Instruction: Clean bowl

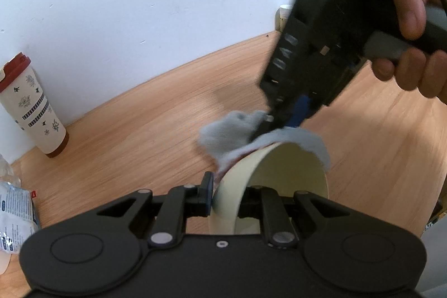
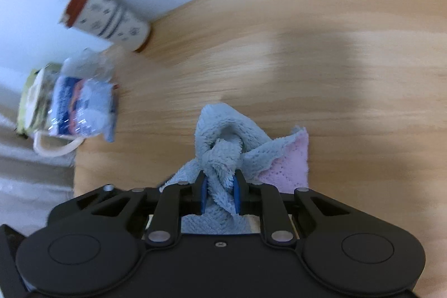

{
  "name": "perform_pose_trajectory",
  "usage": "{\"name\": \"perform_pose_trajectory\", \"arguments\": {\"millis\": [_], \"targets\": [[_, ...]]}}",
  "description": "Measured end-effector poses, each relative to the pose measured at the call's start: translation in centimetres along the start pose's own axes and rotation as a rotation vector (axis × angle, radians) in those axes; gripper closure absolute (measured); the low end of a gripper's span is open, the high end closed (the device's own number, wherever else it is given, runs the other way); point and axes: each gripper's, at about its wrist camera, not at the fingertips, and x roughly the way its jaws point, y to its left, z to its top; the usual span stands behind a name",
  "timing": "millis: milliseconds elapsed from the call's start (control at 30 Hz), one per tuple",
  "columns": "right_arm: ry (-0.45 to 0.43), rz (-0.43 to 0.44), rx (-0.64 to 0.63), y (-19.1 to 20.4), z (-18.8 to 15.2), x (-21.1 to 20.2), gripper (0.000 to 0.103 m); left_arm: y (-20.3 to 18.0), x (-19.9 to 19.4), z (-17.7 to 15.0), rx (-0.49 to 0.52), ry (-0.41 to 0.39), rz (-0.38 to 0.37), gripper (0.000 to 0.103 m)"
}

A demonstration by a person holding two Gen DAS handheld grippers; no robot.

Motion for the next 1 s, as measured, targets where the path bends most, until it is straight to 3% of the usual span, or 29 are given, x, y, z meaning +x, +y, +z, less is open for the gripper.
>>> {"name": "perform_pose_trajectory", "arguments": {"millis": [300,400,600,800,1000], "targets": [[0.033,0.053,0.327,-5.5,-3.0,1.7,0.083,0.2,0.0,-0.2,-0.02,0.006,0.009,0.089],[0.023,0.063,0.337,-5.2,-2.8,1.5,0.083,0.3,0.0,-0.2,-0.031,0.008,0.013,0.09],[-0.015,0.123,0.151,-0.7,-0.5,-0.3,0.083,0.0,-0.1,-0.2,-0.032,0.007,0.018,0.089],[0.023,0.032,-0.107,5.5,0.4,0.3,0.082,-0.4,-0.2,-0.1,-0.032,0.006,0.023,0.089],[0.018,-0.049,-0.282,7.7,0.4,1.1,0.082,-0.6,-0.3,-0.3,-0.023,-0.002,0.017,0.089]]}}
